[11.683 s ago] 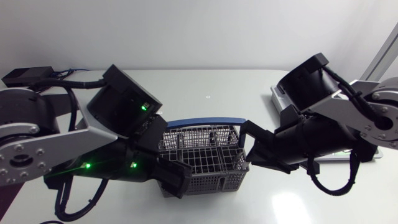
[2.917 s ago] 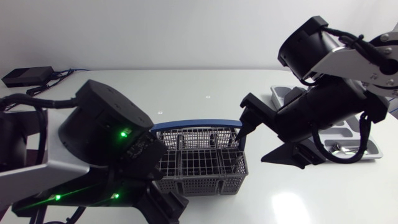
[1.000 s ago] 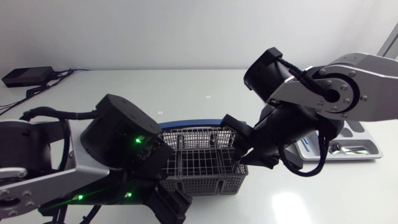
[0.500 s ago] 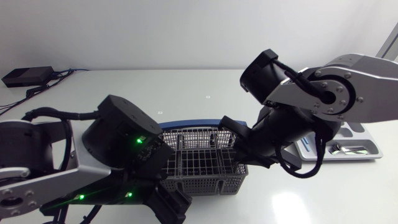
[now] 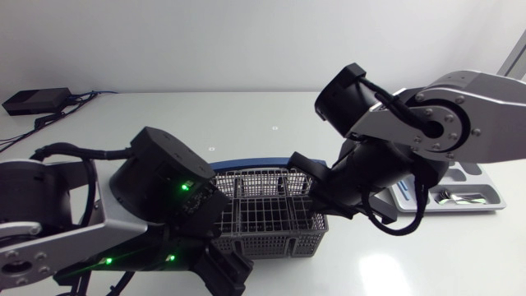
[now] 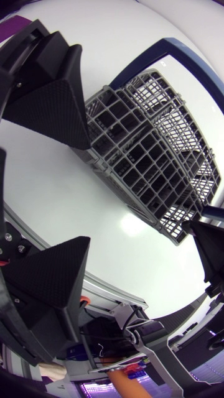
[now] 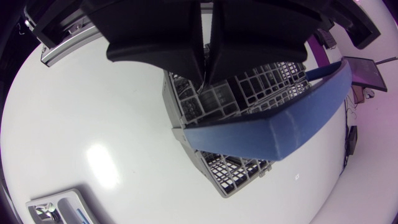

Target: Unload the cutlery basket into the drawer organizer.

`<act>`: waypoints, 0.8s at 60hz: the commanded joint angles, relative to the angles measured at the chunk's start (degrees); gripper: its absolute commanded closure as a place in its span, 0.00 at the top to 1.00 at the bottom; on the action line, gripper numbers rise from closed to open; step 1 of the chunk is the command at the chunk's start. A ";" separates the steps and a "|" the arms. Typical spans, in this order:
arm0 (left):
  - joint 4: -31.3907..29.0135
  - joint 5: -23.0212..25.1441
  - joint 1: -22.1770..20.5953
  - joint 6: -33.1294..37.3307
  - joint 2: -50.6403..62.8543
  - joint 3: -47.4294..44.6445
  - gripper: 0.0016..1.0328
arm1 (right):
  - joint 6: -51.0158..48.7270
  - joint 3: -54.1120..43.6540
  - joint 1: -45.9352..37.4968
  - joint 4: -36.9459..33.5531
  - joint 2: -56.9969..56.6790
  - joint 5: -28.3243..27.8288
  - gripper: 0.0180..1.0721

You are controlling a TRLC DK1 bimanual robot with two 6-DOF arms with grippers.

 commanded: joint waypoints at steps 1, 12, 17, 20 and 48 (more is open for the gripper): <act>0.51 0.06 0.47 0.51 0.67 -1.35 0.95 | 0.79 0.44 0.85 -0.31 -0.87 0.30 0.06; 0.51 -0.03 0.55 0.60 0.67 -1.44 0.95 | 0.61 0.17 1.56 0.31 -2.37 0.12 0.06; 0.42 -0.03 0.64 0.60 0.58 -1.35 0.95 | 0.53 0.26 1.64 0.39 -3.24 0.03 0.06; 0.42 -0.03 0.64 0.60 0.58 -1.35 0.95 | 0.53 0.35 1.64 0.39 -3.77 -0.14 0.06; 0.42 -0.03 0.64 0.51 0.58 -1.26 0.95 | 0.79 2.54 0.68 0.13 -9.40 -1.46 0.06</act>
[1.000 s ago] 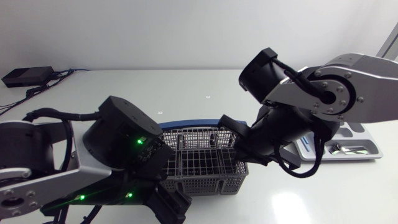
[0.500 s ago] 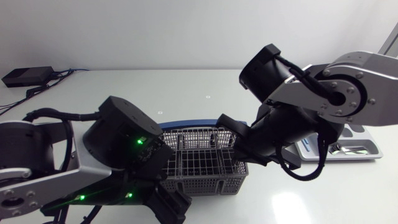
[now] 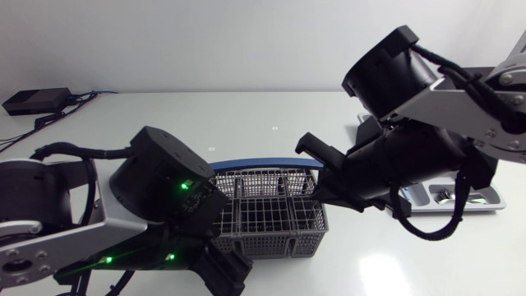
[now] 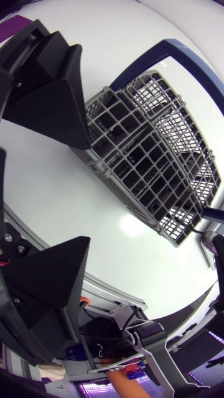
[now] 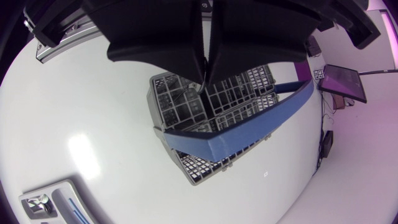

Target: Unload the cutlery basket into the drawer organizer.

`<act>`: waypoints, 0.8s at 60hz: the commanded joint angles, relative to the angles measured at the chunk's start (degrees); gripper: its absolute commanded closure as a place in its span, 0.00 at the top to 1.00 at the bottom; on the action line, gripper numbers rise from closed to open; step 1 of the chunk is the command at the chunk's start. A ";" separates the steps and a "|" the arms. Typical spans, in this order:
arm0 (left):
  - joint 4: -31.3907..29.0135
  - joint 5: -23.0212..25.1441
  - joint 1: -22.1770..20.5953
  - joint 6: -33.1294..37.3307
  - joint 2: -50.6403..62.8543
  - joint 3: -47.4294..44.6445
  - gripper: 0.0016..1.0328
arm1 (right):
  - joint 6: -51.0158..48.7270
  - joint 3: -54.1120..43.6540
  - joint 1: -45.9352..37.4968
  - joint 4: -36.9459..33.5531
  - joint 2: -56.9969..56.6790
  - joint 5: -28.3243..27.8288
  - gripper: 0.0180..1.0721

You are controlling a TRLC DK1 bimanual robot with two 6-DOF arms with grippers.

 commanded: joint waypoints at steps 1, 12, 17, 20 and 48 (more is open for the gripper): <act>0.42 -0.03 0.36 0.51 0.58 -1.20 0.95 | 0.79 2.24 -0.35 -0.29 -1.09 -0.11 0.06; 0.34 -0.03 0.36 0.51 0.40 -1.29 0.95 | 1.05 5.58 -0.88 -2.75 -2.41 -0.11 0.06; 0.25 -0.03 0.36 0.51 0.31 -1.37 0.95 | 1.05 6.90 -0.88 -4.50 -2.85 -0.11 0.06; 0.16 -0.03 0.36 0.51 0.23 -1.37 0.95 | 1.05 7.69 -1.14 -5.74 -3.20 -0.02 0.06; 0.16 0.06 0.36 0.51 0.14 -1.20 0.95 | 0.53 11.82 -5.62 -13.12 -9.62 -4.50 0.06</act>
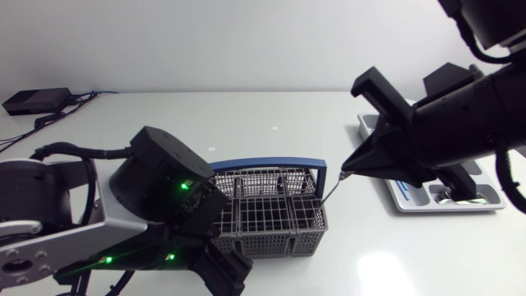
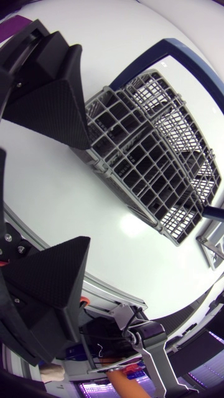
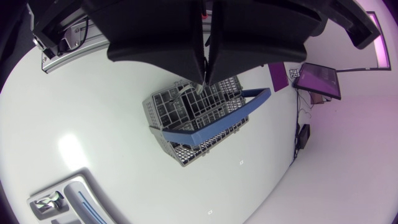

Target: Unload the cutlery basket into the drawer organizer.

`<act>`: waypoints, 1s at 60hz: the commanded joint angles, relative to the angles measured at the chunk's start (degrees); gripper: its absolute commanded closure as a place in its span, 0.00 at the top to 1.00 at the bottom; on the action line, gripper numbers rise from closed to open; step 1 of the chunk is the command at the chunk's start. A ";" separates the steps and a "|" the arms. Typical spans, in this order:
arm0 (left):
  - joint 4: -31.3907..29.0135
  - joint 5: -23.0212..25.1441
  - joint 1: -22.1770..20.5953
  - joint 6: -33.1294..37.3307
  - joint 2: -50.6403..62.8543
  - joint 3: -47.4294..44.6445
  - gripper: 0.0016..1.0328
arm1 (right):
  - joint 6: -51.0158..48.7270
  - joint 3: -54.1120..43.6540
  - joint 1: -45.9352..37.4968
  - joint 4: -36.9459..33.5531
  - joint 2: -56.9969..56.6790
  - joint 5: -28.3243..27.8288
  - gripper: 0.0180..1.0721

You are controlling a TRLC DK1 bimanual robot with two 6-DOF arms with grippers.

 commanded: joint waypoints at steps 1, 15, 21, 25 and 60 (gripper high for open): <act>0.18 0.06 0.36 0.51 0.14 -1.20 0.95 | 0.44 1.61 -1.43 -1.40 -1.84 -0.81 0.06; -0.52 0.06 0.36 0.34 -0.21 -0.85 0.95 | -4.48 0.38 -8.20 -6.59 -3.95 -1.25 0.05; -0.87 0.06 0.36 0.34 -0.48 -0.85 0.95 | -11.60 0.30 -15.05 -9.40 -3.42 -1.25 0.05; -0.96 0.06 0.36 0.34 -0.65 -0.93 0.95 | -16.35 0.21 -19.45 -10.81 -2.28 -1.25 0.05; -1.31 0.06 0.36 0.07 -0.74 -0.93 0.95 | -53.70 1.17 -46.08 -11.25 9.67 14.22 0.05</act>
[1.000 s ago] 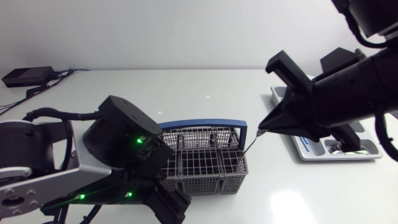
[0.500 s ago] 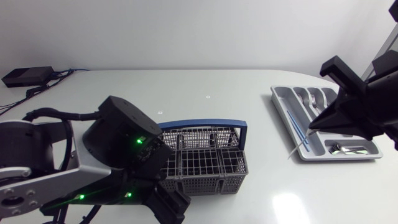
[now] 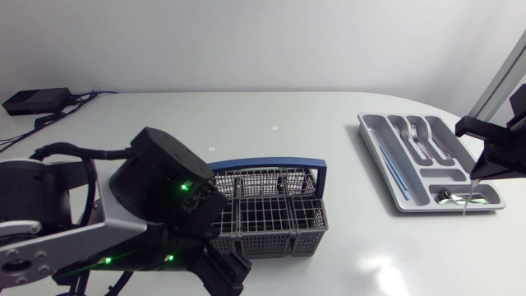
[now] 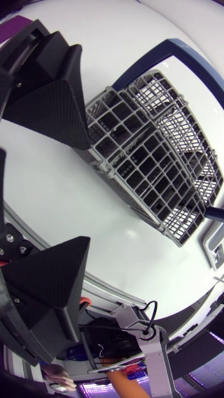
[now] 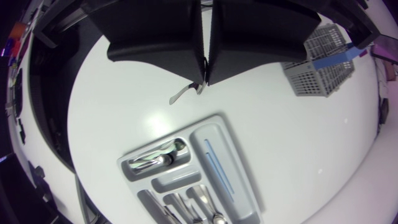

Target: Unload the cutlery basket into the drawer organizer.

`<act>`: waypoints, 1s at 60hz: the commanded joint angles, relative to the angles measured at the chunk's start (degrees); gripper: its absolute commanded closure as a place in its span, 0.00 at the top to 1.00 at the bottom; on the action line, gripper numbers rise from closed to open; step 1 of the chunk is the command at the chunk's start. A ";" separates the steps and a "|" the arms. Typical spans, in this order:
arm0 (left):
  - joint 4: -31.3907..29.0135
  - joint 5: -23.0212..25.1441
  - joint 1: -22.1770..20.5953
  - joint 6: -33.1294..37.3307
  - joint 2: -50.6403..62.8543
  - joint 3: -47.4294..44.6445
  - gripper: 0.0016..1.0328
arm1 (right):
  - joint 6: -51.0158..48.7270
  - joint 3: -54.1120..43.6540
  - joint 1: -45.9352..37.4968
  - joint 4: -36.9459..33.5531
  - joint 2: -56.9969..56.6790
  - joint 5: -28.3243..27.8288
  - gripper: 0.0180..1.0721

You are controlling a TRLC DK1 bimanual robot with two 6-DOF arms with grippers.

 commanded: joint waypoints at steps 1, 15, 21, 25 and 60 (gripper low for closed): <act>-0.70 0.06 0.27 0.09 -0.67 -1.02 0.95 | -5.40 0.78 -0.81 0.80 2.07 4.68 0.05; -1.49 0.06 0.36 0.01 -0.76 -0.67 0.95 | -11.47 -3.88 -2.39 8.79 5.85 14.43 0.05; -1.84 0.06 0.36 0.01 -0.76 -0.23 0.95 | -13.84 -6.87 -2.57 13.89 6.82 17.86 0.05; -1.84 0.06 0.36 0.01 -0.76 -0.23 0.95 | -16.21 -8.98 -2.57 18.37 7.61 20.50 0.05; -2.90 0.06 0.71 -0.43 -1.90 -1.37 0.95 | -27.64 -14.69 -5.38 42.28 25.80 27.00 0.08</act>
